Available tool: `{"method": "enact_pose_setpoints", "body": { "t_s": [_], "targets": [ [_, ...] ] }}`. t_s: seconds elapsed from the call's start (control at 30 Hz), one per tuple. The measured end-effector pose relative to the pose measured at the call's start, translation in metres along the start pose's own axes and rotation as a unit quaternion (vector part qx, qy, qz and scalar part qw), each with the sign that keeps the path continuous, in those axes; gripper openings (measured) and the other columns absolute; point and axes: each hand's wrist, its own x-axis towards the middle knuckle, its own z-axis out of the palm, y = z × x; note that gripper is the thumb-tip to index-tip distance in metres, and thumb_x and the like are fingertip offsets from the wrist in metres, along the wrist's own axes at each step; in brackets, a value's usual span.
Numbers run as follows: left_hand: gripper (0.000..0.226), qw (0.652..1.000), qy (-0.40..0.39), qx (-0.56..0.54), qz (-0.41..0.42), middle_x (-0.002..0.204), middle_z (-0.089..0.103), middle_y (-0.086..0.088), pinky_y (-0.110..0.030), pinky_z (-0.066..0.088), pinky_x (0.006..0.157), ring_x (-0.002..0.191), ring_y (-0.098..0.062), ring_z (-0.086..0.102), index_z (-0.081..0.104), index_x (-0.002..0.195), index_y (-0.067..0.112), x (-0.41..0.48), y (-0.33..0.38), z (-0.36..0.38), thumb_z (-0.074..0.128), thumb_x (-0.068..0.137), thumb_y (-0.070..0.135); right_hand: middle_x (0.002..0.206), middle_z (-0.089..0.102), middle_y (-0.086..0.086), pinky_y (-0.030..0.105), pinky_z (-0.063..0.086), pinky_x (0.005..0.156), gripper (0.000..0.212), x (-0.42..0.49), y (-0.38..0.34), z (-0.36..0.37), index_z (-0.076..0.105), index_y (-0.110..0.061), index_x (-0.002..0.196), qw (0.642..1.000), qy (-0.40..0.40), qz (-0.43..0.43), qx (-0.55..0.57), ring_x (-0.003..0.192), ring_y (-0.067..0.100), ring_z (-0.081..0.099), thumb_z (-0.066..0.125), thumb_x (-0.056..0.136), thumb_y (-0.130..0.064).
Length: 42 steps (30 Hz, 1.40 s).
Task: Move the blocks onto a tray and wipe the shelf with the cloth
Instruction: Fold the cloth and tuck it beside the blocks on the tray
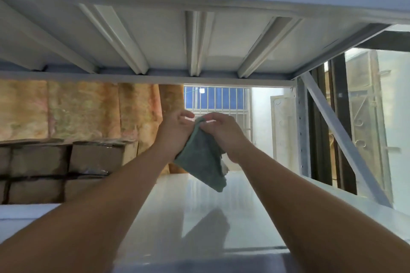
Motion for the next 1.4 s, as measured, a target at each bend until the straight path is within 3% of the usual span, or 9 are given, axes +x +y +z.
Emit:
{"method": "enact_pose_setpoints", "body": {
  "t_s": [0.1, 0.23, 0.53, 0.73, 0.93, 1.03, 1.2, 1.3, 1.4],
  "targets": [
    [0.017, 0.998, -0.046, 0.037, 0.022, 0.086, 0.068, 0.005, -0.029, 0.051, 0.07, 0.083, -0.016, 0.064, 0.06, 0.087, 0.033, 0.0, -0.017, -0.003, 0.064, 0.082, 0.017, 0.08, 0.065, 0.0, 0.012, 0.044, 0.046, 0.012, 0.001, 0.013, 0.004, 0.072, -0.013, 0.089, 1.0, -0.008, -0.005, -0.026, 0.063, 0.004, 0.056, 0.061, 0.084, -0.012],
    [0.019, 0.998, -0.05, 0.021, 0.038, 0.084, 0.068, 0.008, -0.022, 0.05, 0.064, 0.08, -0.01, 0.065, 0.06, 0.087, 0.035, 0.0, -0.021, -0.004, 0.068, 0.08, 0.019, 0.081, 0.062, -0.004, 0.014, 0.039, 0.035, 0.007, 0.004, 0.016, -0.005, 0.069, -0.019, 0.089, 0.999, -0.016, -0.005, -0.044, 0.061, 0.011, 0.053, 0.065, 0.083, -0.018],
    [0.022, 0.997, -0.064, -0.036, 0.032, 0.08, 0.067, 0.005, -0.022, 0.055, 0.064, 0.071, -0.009, 0.065, 0.061, 0.086, 0.03, -0.01, -0.016, -0.003, 0.068, 0.078, 0.01, 0.081, 0.066, 0.0, 0.025, 0.044, 0.059, 0.0, -0.003, 0.022, -0.006, 0.064, -0.017, 0.082, 0.997, 0.025, -0.005, -0.067, 0.073, 0.013, 0.059, 0.064, 0.082, -0.017],
    [0.023, 0.991, -0.109, -0.068, 0.02, 0.093, 0.069, 0.001, -0.027, 0.053, 0.071, 0.086, -0.016, 0.067, 0.062, 0.097, 0.03, -0.017, -0.011, -0.006, 0.072, 0.076, 0.034, 0.102, 0.069, 0.001, 0.019, 0.051, 0.076, 0.024, -0.008, 0.023, -0.007, 0.067, -0.014, 0.11, 0.999, -0.043, 0.006, -0.032, 0.093, 0.013, 0.064, 0.063, 0.087, -0.019],
    [0.054, 0.968, -0.215, 0.131, 0.016, 0.102, 0.047, 0.017, -0.022, 0.051, 0.064, 0.091, -0.012, 0.057, 0.037, 0.112, 0.033, -0.02, -0.012, 0.0, 0.075, 0.072, 0.036, 0.083, 0.064, -0.004, 0.025, 0.05, 0.075, 0.01, 0.0, 0.029, -0.015, 0.066, -0.016, 0.088, 0.996, 0.061, 0.024, -0.061, 0.08, 0.011, 0.059, 0.059, 0.086, -0.009],
    [0.036, 0.941, -0.275, 0.193, 0.029, 0.105, 0.054, 0.012, -0.026, 0.051, 0.071, 0.09, -0.015, 0.06, 0.049, 0.101, 0.029, -0.021, -0.018, -0.001, 0.074, 0.074, 0.034, 0.086, 0.06, -0.007, 0.027, 0.048, 0.076, 0.009, 0.005, 0.034, -0.021, 0.062, -0.021, 0.091, 0.991, 0.102, 0.038, -0.084, 0.079, 0.009, 0.055, 0.057, 0.088, -0.015],
    [0.005, 0.911, -0.256, 0.315, 0.075, 0.082, 0.061, 0.016, -0.02, 0.042, 0.063, 0.081, -0.01, 0.061, 0.064, 0.082, 0.026, -0.02, -0.021, -0.003, 0.067, 0.079, 0.028, 0.094, 0.062, -0.002, 0.032, 0.05, 0.08, 0.006, 0.006, 0.038, -0.019, 0.062, -0.02, 0.091, 0.986, 0.102, 0.042, -0.124, 0.083, 0.016, 0.057, 0.057, 0.088, -0.018],
    [0.019, 0.896, -0.288, 0.333, 0.057, 0.082, 0.062, 0.014, -0.025, 0.044, 0.064, 0.08, -0.007, 0.059, 0.064, 0.079, 0.03, -0.022, -0.023, -0.005, 0.066, 0.075, 0.049, 0.091, 0.061, -0.001, 0.035, 0.052, 0.083, 0.005, 0.008, 0.039, -0.021, 0.059, -0.022, 0.087, 0.983, 0.107, 0.041, -0.142, 0.089, 0.019, 0.059, 0.057, 0.089, -0.018],
    [0.017, 0.878, -0.286, 0.379, 0.062, 0.082, 0.064, 0.006, -0.025, 0.044, 0.063, 0.079, -0.013, 0.058, 0.068, 0.08, 0.019, -0.021, -0.028, -0.004, 0.07, 0.076, 0.035, 0.088, 0.06, -0.003, 0.035, 0.053, 0.083, 0.008, 0.007, 0.039, -0.026, 0.058, -0.023, 0.085, 0.974, 0.104, 0.041, -0.198, 0.089, 0.02, 0.059, 0.057, 0.089, -0.016]
  ]
}}
